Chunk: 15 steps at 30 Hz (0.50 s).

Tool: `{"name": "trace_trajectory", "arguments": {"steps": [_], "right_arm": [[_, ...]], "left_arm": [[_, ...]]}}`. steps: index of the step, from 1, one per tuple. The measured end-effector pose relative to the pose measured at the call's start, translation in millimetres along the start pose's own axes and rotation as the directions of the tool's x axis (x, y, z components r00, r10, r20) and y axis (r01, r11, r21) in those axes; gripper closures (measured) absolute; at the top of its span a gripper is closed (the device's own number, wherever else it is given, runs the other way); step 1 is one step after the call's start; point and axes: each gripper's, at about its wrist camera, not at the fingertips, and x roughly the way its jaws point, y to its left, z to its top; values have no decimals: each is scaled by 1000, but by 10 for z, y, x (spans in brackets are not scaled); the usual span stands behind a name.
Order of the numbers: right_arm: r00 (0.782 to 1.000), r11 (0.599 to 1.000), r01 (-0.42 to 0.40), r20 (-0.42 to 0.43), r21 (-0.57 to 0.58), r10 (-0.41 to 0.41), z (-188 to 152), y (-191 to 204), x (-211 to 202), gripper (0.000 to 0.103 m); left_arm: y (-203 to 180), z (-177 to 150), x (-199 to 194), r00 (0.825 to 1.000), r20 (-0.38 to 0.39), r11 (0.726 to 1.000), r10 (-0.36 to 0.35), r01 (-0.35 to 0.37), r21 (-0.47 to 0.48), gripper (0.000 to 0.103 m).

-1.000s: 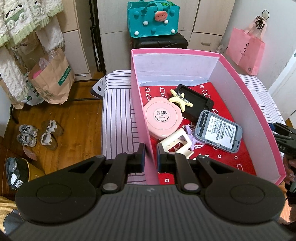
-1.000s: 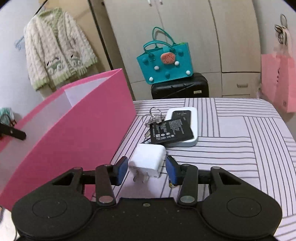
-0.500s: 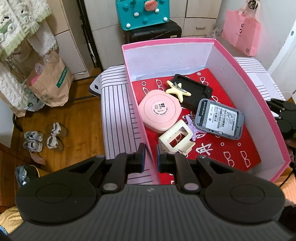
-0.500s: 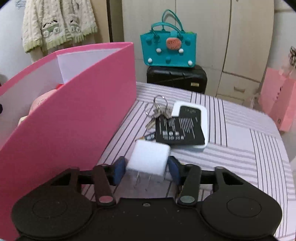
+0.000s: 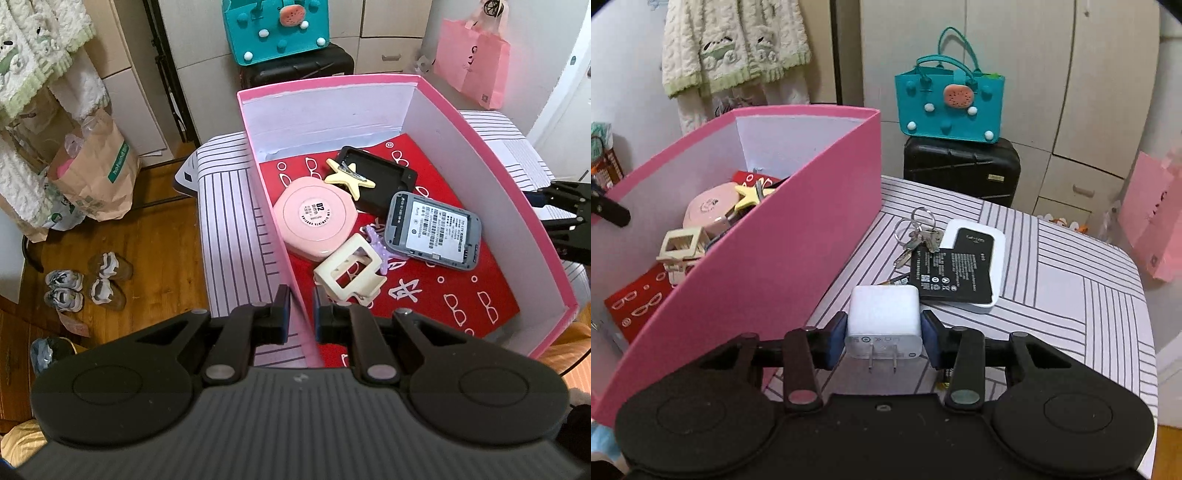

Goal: Organize rigid objects
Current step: 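Grasp the white charger plug with the right gripper, then carry the white charger into the pink box and open the right gripper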

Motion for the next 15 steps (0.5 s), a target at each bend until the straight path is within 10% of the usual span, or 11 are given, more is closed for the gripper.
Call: {"name": "trace_trajectory", "arguments": {"steps": [15], "right_arm": [[983,988,-139,127,72,129,389,80,-815,55]], "left_arm": [[5,-29,-12,1000,18,1000,-13,13,20,91]]}}
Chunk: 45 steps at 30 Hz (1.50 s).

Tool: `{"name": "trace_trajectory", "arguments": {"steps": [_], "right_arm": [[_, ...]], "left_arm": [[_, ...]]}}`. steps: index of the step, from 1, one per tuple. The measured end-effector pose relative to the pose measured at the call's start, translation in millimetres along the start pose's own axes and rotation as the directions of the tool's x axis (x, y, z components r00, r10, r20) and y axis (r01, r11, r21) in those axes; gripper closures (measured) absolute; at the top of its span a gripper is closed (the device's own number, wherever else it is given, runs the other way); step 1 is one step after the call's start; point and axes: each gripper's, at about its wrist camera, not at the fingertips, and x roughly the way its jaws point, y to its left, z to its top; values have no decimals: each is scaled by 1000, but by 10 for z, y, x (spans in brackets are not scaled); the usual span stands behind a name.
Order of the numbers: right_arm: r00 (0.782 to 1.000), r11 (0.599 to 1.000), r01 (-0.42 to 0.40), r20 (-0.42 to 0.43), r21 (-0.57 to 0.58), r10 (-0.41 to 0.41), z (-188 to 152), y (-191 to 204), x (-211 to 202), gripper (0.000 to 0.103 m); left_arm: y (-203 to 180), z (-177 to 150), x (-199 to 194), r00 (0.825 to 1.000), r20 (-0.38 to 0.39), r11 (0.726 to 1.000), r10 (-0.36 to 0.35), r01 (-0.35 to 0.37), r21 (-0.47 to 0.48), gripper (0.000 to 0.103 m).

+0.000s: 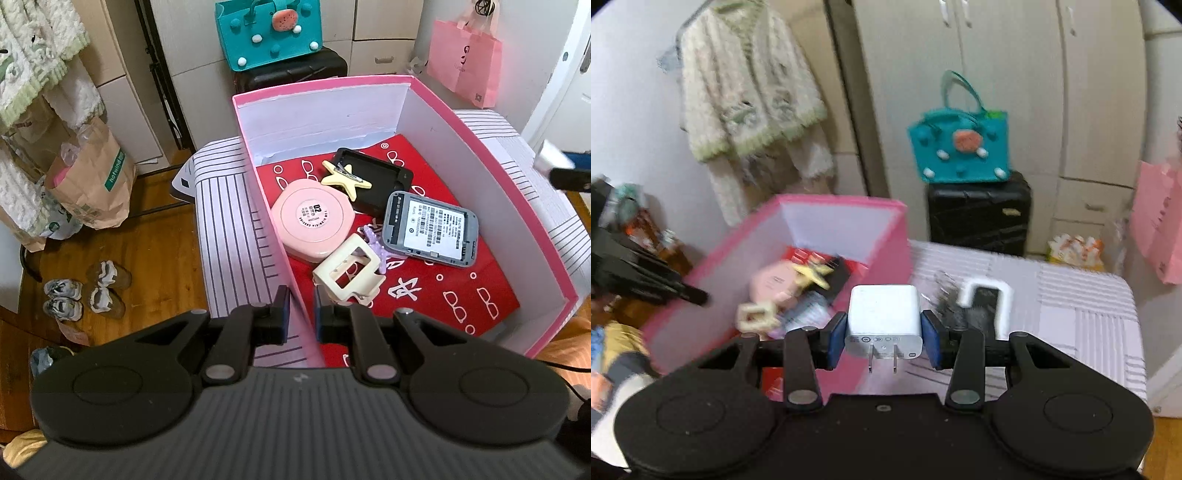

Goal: Organize rigid objects
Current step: 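Carry the white charger into the pink box and open the right gripper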

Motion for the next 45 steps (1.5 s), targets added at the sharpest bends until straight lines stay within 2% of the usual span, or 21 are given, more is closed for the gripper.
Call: {"name": "trace_trajectory", "arguments": {"steps": [3,6,8,12,15,21,26,28,30,33,36,39,43,45], "right_arm": [[995,994,-103,-1,-23,103,129,193,-26,55],[979,979,-200,-50,-43,198,207,408,102,55],[963,966,-254,-103,-46,248,223,549,247,55],[914,938,-344,-245,-44,324,196,833,636,55],[878,928,-371,-333,-21,344,148,968,886,55],[818,920,-391,-456,6,350,72,1133,1231,56],[803,935,-356,-511,2,307,7,1193,1436,55],[804,945,-327,-526,-3,277,-16,1176,1492,52],[806,943,-332,-525,-17,274,-3,1153,1462,49],[854,944,-329,-439,-37,280,98,1052,1221,48],[885,943,-334,-347,-9,310,190,842,896,48],[923,955,-296,-258,0,286,229,564,581,47],[958,968,-236,-146,89,247,243,27,209,47],[969,971,-201,-122,130,216,211,-232,149,47]], "left_arm": [[9,-2,1,1000,3,1000,-3,3,-7,91],[0,-29,-7,1000,16,1000,1,-1,-5,91],[16,-43,-10,1000,23,1000,-4,4,-13,91],[39,-45,-12,1000,27,999,-12,13,-30,91],[38,-53,-14,999,31,999,-13,14,-33,91],[79,-61,-12,999,35,998,-29,31,-59,91],[90,-69,-13,999,35,998,-33,35,-60,90],[86,-66,-12,999,36,998,-32,34,-60,90],[89,-65,-12,999,35,997,-31,33,-63,90],[79,-52,-13,999,33,997,-28,30,-75,90],[56,-46,0,1000,22,997,-21,23,-75,90],[40,-47,13,1000,20,997,-17,19,-76,90],[30,-69,13,999,31,997,-10,12,-81,90],[23,-82,11,999,35,996,-3,7,-87,90]]}}
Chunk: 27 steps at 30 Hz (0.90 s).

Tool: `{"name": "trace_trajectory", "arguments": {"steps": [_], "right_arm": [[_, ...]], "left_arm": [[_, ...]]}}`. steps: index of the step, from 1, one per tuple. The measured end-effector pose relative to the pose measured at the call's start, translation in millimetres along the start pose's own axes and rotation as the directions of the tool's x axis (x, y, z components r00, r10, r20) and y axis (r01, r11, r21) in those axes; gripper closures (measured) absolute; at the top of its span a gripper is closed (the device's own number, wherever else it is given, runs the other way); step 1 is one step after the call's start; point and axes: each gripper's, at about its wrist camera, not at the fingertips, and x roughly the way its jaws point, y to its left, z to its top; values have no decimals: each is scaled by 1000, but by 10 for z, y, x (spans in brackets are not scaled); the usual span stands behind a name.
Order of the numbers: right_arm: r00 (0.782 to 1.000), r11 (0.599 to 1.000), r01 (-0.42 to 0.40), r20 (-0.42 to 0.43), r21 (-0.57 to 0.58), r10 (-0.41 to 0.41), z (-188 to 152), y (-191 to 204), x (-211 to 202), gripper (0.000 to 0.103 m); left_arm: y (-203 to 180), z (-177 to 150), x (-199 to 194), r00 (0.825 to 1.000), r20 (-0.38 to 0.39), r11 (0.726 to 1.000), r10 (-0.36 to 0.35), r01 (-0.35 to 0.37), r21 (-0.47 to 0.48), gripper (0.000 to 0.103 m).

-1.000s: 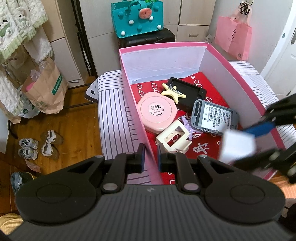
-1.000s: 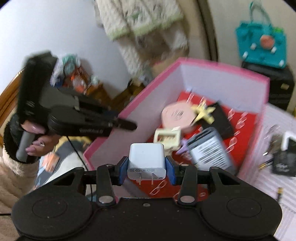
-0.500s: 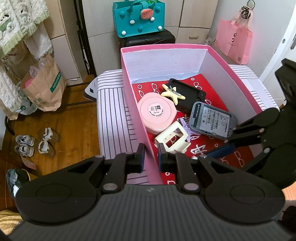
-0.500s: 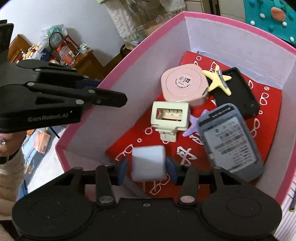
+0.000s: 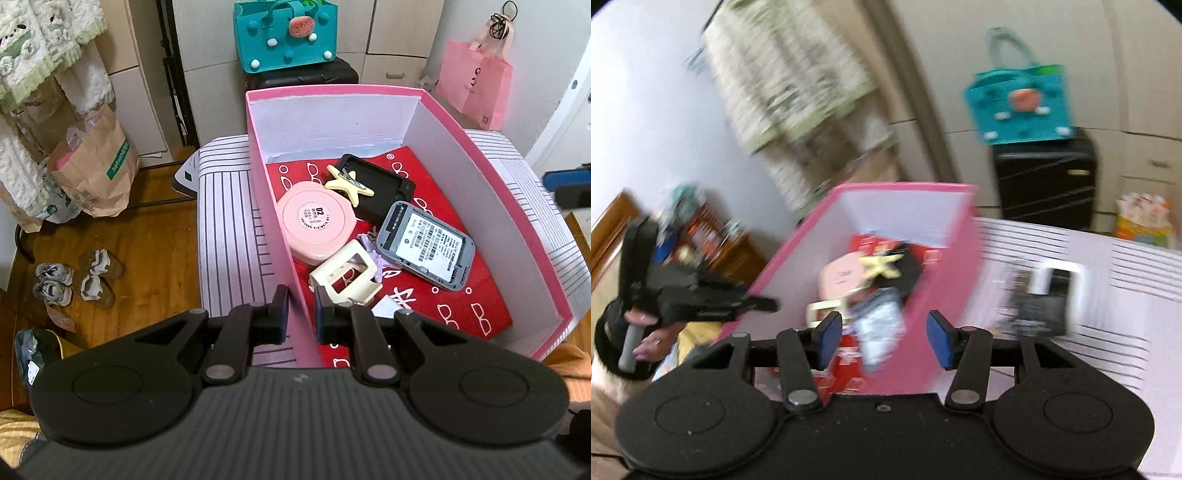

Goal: Organize rigid objects
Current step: 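Carry the white charger into the pink box and open the right gripper, then grasp the AA battery with the right gripper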

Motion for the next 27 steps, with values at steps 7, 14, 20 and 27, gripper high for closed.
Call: {"name": "trace_trajectory", "arguments": {"steps": [7,14,20,27], "right_arm": [[990,987,138,23,81,-141,-293,-528,32,47],[981,979,194,4,68,-195,-562,-761,276,52],[963,963,270,2,-19,-270,-675,-787,457,52],[945,941,327,8,-85,-327,-701,-779,636,51]], "left_arm": [[-6,-34,51,1000,-21,1000,7,-7,-21,90],[0,-49,55,999,-34,999,7,-8,-39,90],[7,-44,77,998,-58,999,5,-8,-46,90],[5,-45,83,998,-58,999,8,-11,-48,90]]}}
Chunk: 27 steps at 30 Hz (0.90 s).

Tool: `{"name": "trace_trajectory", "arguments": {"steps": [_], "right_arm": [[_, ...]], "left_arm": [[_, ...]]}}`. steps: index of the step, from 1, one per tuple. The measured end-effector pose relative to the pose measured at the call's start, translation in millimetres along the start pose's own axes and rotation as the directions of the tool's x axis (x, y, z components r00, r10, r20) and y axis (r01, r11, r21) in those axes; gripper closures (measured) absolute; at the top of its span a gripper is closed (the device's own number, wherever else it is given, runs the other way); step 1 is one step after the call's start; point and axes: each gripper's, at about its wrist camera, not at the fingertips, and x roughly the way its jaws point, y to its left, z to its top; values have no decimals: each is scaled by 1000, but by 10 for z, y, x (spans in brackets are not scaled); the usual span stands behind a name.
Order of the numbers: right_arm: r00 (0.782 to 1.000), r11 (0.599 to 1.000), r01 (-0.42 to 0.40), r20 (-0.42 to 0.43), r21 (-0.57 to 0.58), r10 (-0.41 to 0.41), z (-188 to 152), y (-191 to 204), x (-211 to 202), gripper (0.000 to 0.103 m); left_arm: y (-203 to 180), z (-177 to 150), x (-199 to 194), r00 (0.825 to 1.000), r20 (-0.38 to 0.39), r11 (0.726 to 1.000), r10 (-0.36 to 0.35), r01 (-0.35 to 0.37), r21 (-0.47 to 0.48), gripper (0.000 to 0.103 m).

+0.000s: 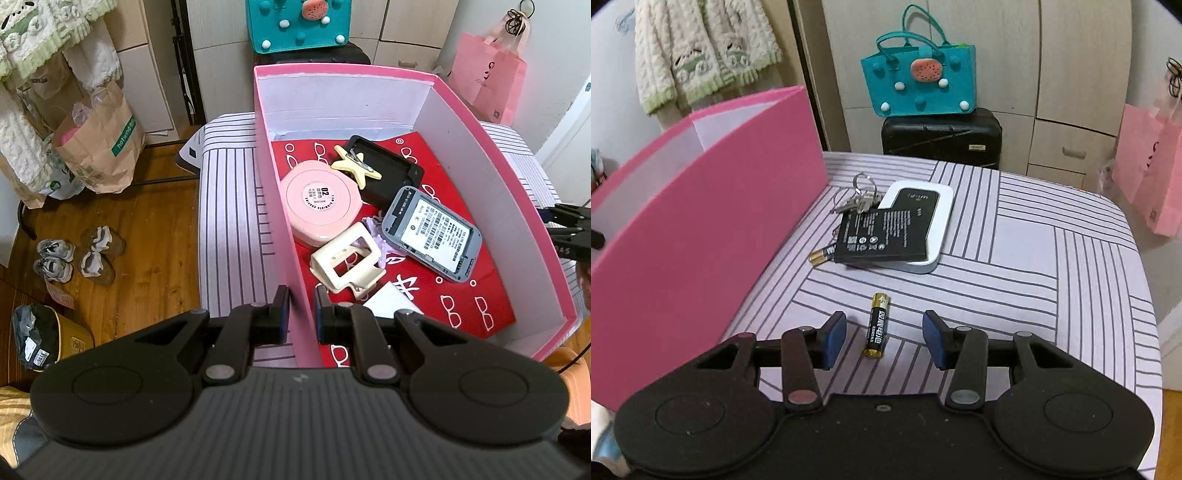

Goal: Organize rigid objects
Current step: 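Grasp the AA battery with the right gripper, then carry the AA battery into the pink box and open the right gripper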

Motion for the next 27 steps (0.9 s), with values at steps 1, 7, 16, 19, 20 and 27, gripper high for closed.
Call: {"name": "trace_trajectory", "arguments": {"steps": [1,7,16,19,20,27], "right_arm": [[1000,1000,9,3,-15,-8,-4,26,3,51],[1000,996,9,20,-83,-7,-15,156,36,57],[999,1000,-16,47,-16,17,11,142,-25,92],[996,999,-50,70,7,49,63,165,-138,92],[995,998,-60,82,12,58,91,186,-191,92],[966,976,-207,169,59,195,378,343,-642,91]], "left_arm": [[2,3,0,1000,0,1000,-1,1,-1,90],[14,9,9,1000,-1,1000,-4,4,-9,90],[12,20,20,1000,4,1000,-5,5,-7,90],[9,21,23,1000,6,1000,-5,5,-3,90],[10,21,23,1000,6,1000,-6,6,-4,90],[27,18,23,1000,10,1000,-18,19,-20,90]]}}
